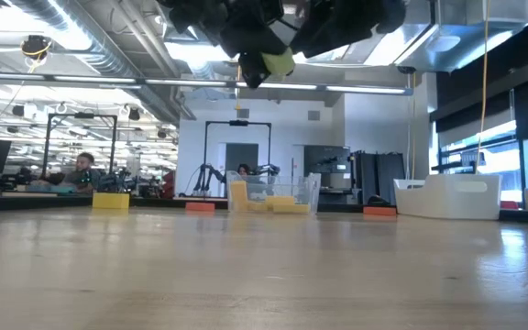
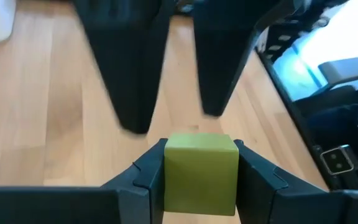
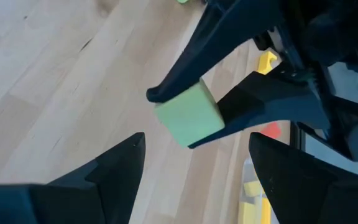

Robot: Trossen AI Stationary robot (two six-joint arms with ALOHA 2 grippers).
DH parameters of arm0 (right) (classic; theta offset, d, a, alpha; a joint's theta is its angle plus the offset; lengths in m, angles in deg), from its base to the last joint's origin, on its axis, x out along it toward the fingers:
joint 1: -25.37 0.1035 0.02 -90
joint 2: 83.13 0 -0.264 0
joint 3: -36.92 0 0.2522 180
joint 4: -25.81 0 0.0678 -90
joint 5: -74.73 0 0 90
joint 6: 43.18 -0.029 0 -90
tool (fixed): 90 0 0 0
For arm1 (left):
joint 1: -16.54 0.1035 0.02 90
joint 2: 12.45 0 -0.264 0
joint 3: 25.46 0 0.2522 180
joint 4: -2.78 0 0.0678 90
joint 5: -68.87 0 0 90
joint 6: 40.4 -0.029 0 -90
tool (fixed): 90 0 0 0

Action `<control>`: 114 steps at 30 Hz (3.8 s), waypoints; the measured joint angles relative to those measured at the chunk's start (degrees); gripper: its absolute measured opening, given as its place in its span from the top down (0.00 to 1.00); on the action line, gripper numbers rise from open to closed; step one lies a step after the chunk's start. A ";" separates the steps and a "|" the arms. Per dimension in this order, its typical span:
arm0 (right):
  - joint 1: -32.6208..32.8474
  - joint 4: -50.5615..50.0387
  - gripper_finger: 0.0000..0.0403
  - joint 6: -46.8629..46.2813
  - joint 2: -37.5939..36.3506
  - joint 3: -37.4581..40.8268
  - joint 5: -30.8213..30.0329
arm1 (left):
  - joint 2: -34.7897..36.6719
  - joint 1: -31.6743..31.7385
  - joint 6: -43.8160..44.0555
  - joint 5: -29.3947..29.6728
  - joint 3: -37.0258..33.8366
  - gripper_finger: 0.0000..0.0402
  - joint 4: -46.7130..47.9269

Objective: Sort & place blocks by color
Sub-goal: Put the green squared block into the white bin

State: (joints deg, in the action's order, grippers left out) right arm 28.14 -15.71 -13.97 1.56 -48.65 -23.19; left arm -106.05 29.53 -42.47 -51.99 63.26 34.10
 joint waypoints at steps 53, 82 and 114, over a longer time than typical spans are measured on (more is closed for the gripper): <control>1.40 9.61 0.64 7.54 6.08 -0.02 0.46 | -0.63 0.04 3.28 -4.94 -0.11 0.68 -1.89; 1.27 1.07 0.66 1.08 5.13 0.02 -10.07 | 3.75 0.70 1.39 2.69 0.11 0.56 8.35; -40.79 -34.09 0.66 -56.24 -4.85 3.79 -25.69 | 11.39 -5.33 -8.74 33.97 0.04 0.56 12.82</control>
State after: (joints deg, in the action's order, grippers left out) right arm -12.65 -49.80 -70.21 -3.30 -44.86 -48.88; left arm -94.66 24.20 -51.21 -18.02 63.30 46.91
